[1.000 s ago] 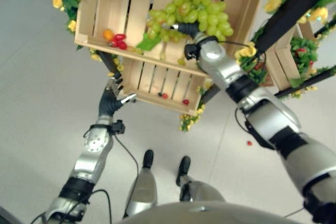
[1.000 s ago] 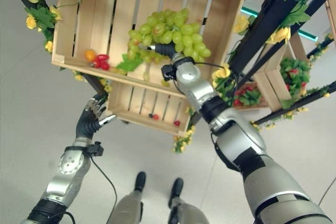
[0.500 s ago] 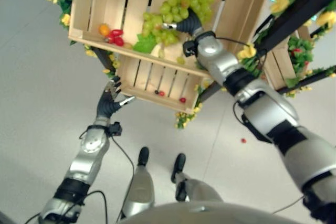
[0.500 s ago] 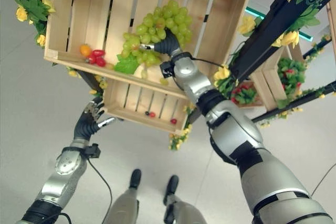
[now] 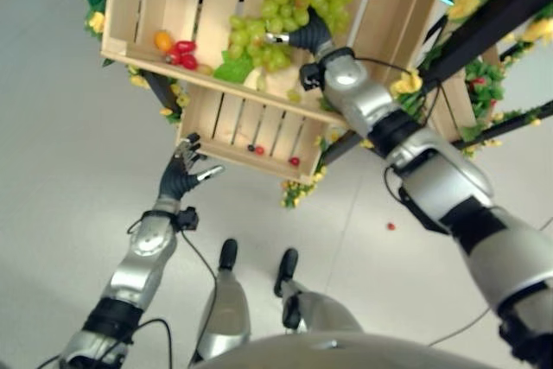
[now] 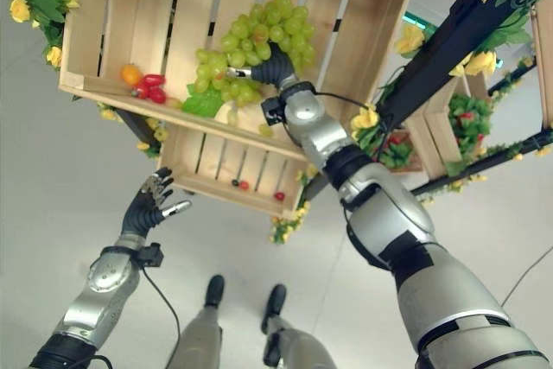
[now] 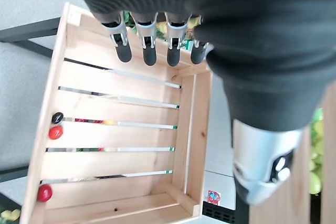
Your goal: Pick up the fruits from the basket on one side to the basket on the other side
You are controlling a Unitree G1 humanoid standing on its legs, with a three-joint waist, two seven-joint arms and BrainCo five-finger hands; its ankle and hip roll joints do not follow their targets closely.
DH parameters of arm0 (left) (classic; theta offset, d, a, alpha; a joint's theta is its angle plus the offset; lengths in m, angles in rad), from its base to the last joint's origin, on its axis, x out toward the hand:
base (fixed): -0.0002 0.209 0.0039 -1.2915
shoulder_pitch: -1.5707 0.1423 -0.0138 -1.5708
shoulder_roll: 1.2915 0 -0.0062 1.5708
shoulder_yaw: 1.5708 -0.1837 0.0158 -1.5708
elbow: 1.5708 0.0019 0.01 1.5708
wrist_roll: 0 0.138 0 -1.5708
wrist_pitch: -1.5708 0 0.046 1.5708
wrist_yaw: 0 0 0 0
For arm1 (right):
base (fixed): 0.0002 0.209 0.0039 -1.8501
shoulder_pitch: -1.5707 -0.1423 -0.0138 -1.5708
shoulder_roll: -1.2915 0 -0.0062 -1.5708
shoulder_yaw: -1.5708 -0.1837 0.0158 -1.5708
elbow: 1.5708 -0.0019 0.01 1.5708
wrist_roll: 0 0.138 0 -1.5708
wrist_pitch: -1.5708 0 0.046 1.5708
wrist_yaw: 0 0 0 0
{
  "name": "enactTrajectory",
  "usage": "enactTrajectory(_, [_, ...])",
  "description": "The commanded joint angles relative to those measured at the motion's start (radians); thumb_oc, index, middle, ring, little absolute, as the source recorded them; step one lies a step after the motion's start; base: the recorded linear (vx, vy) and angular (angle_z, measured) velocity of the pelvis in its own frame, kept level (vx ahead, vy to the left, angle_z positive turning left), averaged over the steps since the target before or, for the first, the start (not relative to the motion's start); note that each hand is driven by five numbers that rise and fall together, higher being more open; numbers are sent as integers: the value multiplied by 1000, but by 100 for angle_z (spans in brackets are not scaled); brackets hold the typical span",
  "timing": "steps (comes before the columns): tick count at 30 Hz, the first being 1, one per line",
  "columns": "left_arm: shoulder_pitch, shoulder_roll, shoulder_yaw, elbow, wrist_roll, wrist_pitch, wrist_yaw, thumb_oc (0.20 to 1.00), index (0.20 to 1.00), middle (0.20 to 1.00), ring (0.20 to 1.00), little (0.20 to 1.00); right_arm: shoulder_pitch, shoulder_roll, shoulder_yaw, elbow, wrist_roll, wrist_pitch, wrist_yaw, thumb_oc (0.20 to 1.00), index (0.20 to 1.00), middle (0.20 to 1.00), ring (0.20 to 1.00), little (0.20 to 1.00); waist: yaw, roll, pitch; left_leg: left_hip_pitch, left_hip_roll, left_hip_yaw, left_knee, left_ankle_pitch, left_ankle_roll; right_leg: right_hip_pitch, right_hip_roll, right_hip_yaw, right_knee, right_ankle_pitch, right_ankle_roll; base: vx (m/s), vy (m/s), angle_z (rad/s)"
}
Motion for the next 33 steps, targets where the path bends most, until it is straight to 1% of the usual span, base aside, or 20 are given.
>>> enactTrajectory(1, [3,21,35,-46,13,-26,-12,1000,1000,1000,1000,1000,-84,-125,63,-127,1,-12,34,1000,1000,1000,1000,1000,6,-30,25,61,-56,27,21,-121,44,22,-32,60,88,-78,90,-5,15,-6])
enactTrajectory(3, [24,25,57,-55,19,-25,-17,1000,1000,1000,1000,1000,-89,-224,101,-258,-16,-16,71,1000,1000,1000,1000,1000,-10,-41,25,62,-53,32,20,-121,43,22,-31,62,87,-76,92,-6,13,-6])
enactTrajectory(4, [33,22,64,-60,21,-26,-19,1000,1000,1000,1000,1000,-71,-276,102,-319,-1,-22,75,1000,1000,1000,1000,1000,-15,-43,26,64,-52,32,19,-121,43,22,-31,63,87,-75,93,-4,4,-3])
enactTrajectory(9, [63,27,85,-81,36,-36,-40,1000,1000,1000,1000,1000,24,-599,99,-610,53,-62,161,1000,1000,1000,1000,1000,-37,-58,28,65,-50,36,18,-122,41,24,-33,60,86,-73,99,-3,3,5])
enactTrajectory(13, [69,37,94,-100,59,-45,-50,1000,1000,1000,1000,1000,91,-785,71,-768,95,-84,221,1000,1000,1000,1000,1000,-44,-64,30,65,-50,34,17,-121,39,26,-36,53,84,-73,102,-3,-1,5])
enactTrajectory(14, [69,37,94,-100,59,-45,-50,1000,1000,1000,1000,1000,92,-785,70,-768,95,-84,221,1000,1000,1000,1000,1000,-44,-64,30,65,-50,34,17,-121,39,27,-36,53,84,-73,102,-1,10,5])
enactTrajectory(15, [73,34,99,-102,70,-49,-53,1000,1000,1000,1000,1000,130,-873,48,-840,117,-101,244,1000,1000,1000,1000,1000,-51,-66,29,65,-50,34,16,-121,38,28,-38,52,82,-73,104,2,8,4])
enactTrajectory(16, [76,33,100,-103,72,-50,-58,1000,1000,1000,1000,1000,149,-909,34,-874,126,-108,260,1000,1000,1000,1000,1000,-53,-66,28,65,-50,34,16,-120,38,28,-38,51,82,-73,104,1,11,6])
enactTrajectory(18, [83,31,109,-109,76,-53,-61,1000,1000,1000,1000,1000,181,-970,10,-919,128,-118,272,1000,1000,1000,1000,1000,-59,-67,26,65,-50,34,16,-121,37,28,-38,52,81,-73,105,1,4,2])
enactTrajectory(19, [82,33,107,-109,76,-53,-61,1000,1000,1000,1000,1000,190,-972,1,-923,128,-117,272,1000,1000,1000,1000,1000,-57,-68,26,65,-50,34,16,-121,37,27,-38,52,81,-73,105,0,0,0])
enactTrajectory(20, [91,30,116,-117,81,-54,-66,1000,1000,1000,1000,1000,230,-1029,-35,-961,142,-129,287,1000,1000,1000,1000,1000,-65,-69,23,66,-49,35,16,-121,36,28,-38,52,80,-73,106,0,0,0])
enactTrajectory(24, [105,25,123,-126,84,-58,-74,1000,1000,1000,1000,1000,325,-1097,-120,-990,151,-144,302,1000,1000,1000,1000,1000,-75,-72,18,69,-49,36,17,-124,35,31,-40,52,78,-70,108,0,0,0])
enactTrajectory(28, [112,19,127,-126,88,-60,-79,1000,1000,1000,1000,1000,409,-1126,-206,-1015,145,-156,309,1000,1000,1000,1000,1000,-81,-74,10,71,-50,37,14,-125,35,33,-40,55,75,-70,109,3,-1,1])
enactTrajectory(33, [110,16,121,-120,84,-59,-82,1000,1000,1000,1000,1000,434,-1131,-245,-1017,134,-162,302,1000,1000,1000,1000,1000,-80,-77,3,73,-48,39,11,-125,34,33,-41,55,71,-68,111,0,0,0])
